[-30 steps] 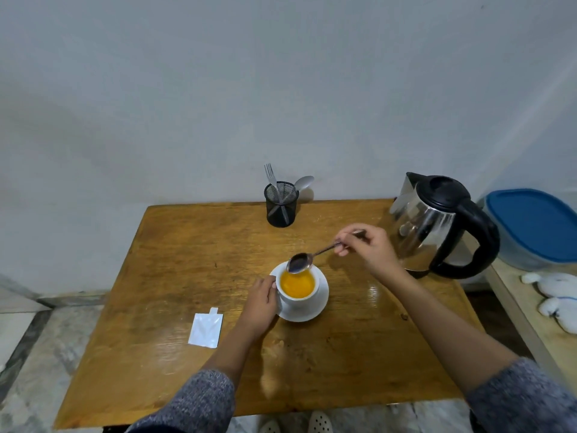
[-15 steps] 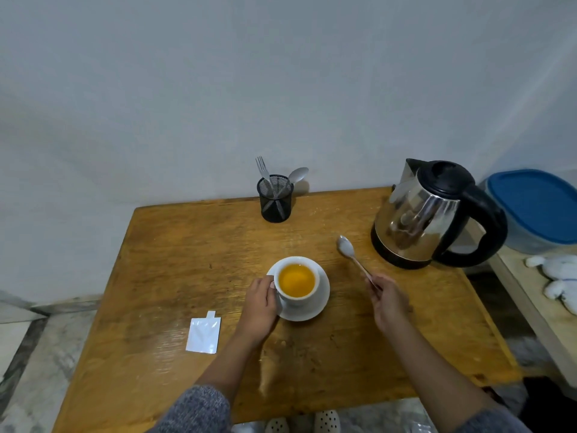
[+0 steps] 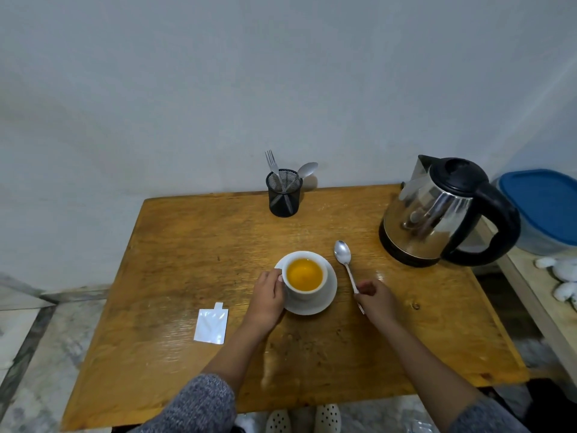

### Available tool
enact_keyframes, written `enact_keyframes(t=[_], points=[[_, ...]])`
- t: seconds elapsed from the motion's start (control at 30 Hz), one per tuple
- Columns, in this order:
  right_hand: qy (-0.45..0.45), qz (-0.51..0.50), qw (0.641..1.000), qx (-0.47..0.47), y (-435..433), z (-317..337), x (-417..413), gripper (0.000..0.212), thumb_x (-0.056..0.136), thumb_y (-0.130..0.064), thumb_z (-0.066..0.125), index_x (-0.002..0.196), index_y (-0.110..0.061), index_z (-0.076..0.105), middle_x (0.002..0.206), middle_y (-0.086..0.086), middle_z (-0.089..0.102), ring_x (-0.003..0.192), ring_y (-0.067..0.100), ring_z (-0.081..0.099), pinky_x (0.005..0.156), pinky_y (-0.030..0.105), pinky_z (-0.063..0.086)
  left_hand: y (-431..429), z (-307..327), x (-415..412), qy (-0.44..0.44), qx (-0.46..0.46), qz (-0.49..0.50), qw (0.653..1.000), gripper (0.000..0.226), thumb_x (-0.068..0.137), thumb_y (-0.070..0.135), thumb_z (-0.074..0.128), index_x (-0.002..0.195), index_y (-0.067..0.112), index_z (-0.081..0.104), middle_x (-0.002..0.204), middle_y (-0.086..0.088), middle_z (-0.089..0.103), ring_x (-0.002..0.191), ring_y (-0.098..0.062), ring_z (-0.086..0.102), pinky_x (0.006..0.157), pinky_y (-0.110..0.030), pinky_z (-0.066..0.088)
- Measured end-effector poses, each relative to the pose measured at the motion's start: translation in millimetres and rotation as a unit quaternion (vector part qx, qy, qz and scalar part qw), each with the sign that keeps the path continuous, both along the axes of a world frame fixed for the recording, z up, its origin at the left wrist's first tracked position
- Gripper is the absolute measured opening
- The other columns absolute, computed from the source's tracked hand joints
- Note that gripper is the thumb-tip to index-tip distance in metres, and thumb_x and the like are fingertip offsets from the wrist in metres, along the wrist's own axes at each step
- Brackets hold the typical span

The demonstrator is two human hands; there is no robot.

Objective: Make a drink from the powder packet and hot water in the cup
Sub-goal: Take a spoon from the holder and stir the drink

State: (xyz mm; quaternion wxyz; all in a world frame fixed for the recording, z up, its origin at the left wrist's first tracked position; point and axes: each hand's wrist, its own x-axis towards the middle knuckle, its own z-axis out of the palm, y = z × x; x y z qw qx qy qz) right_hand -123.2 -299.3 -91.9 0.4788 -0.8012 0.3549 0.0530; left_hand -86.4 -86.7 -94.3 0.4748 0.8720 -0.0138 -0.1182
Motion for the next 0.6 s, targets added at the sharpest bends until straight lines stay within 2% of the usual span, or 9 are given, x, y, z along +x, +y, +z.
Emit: enact_keyframes(t=[0.17, 0.3, 0.4, 0.5, 0.6], points=[[0.006, 0.088, 0.991, -0.100, 2, 0, 0, 0.025, 0.080, 0.004, 0.063, 0.102, -0.008, 0.063, 0.105, 0.006, 0.057, 0.092, 0.018, 0.054, 0.079, 0.033, 0.051, 2, 2, 1, -0.002, -0.001, -0.008, 1.000, 0.033, 0.097, 0.030, 0.035, 0.126, 0.024, 0.049, 0.126, -0.006, 0.052, 0.110, -0.010, 0.044, 0.092, -0.027, 0.037], [0.016, 0.156, 0.974, -0.162, -2, -1, -4, 0.026, 0.083, -0.005, 0.061, 0.108, -0.012, 0.062, 0.115, 0.006, 0.054, 0.102, 0.018, 0.051, 0.087, 0.031, 0.050, 9, 3, -10, -0.014, -0.021, 0.025, 0.999, 0.038, 0.097, 0.032, 0.032, 0.134, 0.027, 0.042, 0.134, -0.002, 0.043, 0.122, -0.015, 0.042, 0.097, -0.027, 0.035], [0.025, 0.187, 0.952, -0.242, -7, 1, -11, 0.031, 0.088, -0.020, 0.059, 0.118, -0.019, 0.058, 0.126, 0.003, 0.050, 0.114, 0.018, 0.047, 0.091, 0.031, 0.048, 23, -10, -23, -0.007, 0.065, 0.069, 0.995, 0.043, 0.097, 0.027, 0.032, 0.140, 0.020, 0.035, 0.149, -0.003, 0.032, 0.136, -0.020, 0.032, 0.109, -0.033, 0.030], [0.056, 0.221, 0.923, -0.309, -12, 5, -21, 0.043, 0.087, -0.027, 0.059, 0.129, -0.022, 0.050, 0.136, 0.002, 0.044, 0.123, 0.018, 0.043, 0.092, 0.030, 0.047, 33, -20, -27, 0.002, 0.184, 0.018, 0.983, 0.046, 0.095, 0.016, 0.036, 0.141, 0.012, 0.033, 0.154, -0.008, 0.025, 0.142, -0.024, 0.023, 0.114, -0.033, 0.024], [0.062, 0.247, 0.911, -0.324, -17, 8, -24, 0.050, 0.087, -0.025, 0.057, 0.135, -0.024, 0.043, 0.141, 0.001, 0.040, 0.126, 0.017, 0.042, 0.092, 0.027, 0.047, 35, -19, -24, 0.005, 0.220, -0.011, 0.976, 0.049, 0.093, 0.013, 0.037, 0.142, 0.011, 0.029, 0.156, -0.008, 0.019, 0.144, -0.025, 0.017, 0.116, -0.033, 0.023]])
